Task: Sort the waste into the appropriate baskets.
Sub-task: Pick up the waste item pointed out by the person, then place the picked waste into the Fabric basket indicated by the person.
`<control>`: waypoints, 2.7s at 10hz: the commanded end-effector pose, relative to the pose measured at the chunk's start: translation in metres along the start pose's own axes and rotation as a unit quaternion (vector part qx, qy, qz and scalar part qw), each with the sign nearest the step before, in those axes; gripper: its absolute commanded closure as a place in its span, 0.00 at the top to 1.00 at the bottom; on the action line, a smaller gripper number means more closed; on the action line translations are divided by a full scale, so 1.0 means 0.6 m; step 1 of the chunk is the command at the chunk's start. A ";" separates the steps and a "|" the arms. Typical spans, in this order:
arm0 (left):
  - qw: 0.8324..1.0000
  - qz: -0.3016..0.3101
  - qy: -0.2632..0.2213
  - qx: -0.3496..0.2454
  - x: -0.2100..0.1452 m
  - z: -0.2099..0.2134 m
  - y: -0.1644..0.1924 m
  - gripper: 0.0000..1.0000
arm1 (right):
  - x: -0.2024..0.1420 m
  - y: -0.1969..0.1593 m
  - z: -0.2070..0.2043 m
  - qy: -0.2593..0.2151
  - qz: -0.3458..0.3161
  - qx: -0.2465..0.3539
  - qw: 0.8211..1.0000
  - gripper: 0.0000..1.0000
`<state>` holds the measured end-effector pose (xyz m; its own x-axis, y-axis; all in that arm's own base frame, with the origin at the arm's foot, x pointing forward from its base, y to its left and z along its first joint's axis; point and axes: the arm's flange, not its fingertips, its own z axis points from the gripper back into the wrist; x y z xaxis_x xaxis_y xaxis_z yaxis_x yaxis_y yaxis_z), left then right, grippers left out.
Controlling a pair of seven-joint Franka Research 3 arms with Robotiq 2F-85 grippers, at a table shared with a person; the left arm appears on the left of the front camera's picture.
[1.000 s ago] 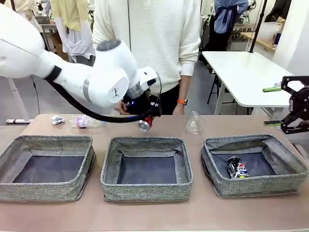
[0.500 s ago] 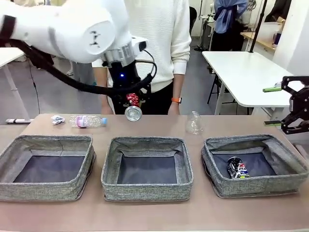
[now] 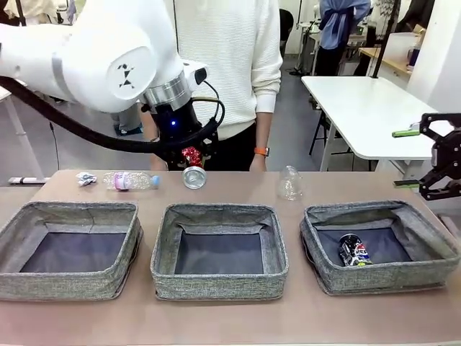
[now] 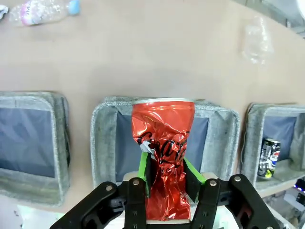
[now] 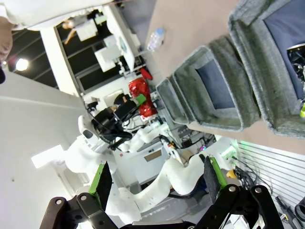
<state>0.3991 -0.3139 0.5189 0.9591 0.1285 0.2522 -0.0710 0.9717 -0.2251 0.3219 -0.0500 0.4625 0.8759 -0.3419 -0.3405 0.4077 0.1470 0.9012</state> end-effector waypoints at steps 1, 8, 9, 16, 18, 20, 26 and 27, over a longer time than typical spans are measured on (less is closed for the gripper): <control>0.999 0.005 -0.035 0.017 -0.017 0.049 -0.010 0.28 | -0.003 0.007 -0.002 0.001 -0.005 0.012 1.000 1.00; 0.992 -0.057 -0.103 0.049 -0.035 0.368 -0.214 0.28 | -0.003 0.007 -0.002 0.001 -0.005 0.012 1.000 1.00; 0.995 -0.037 -0.071 0.064 -0.027 0.361 -0.220 0.28 | -0.003 0.007 -0.002 0.001 -0.005 0.012 1.000 1.00; 0.993 -0.067 -0.096 0.026 -0.060 0.383 -0.183 0.28 | -0.003 0.007 -0.002 0.001 -0.005 0.012 1.000 1.00; 0.993 -0.067 -0.096 0.026 -0.060 0.383 -0.183 0.28 | -0.003 0.007 -0.002 0.001 -0.005 0.012 1.000 1.00; 0.993 -0.067 -0.096 0.026 -0.060 0.383 -0.183 0.28 | -0.003 0.007 -0.002 0.001 -0.005 0.012 1.000 1.00; 0.993 -0.067 -0.096 0.026 -0.060 0.383 -0.183 0.28 | -0.003 0.007 -0.002 0.001 -0.005 0.012 1.000 1.00; 0.993 -0.067 -0.096 0.026 -0.060 0.383 -0.183 0.28 | -0.003 0.007 -0.002 0.001 -0.005 0.012 1.000 1.00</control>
<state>0.3133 -0.3880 0.7556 0.8954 0.0263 0.4444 0.0304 0.9923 -0.1200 0.3219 -0.0500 0.4626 0.8760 -0.3418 -0.3402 0.4075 0.1473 0.9013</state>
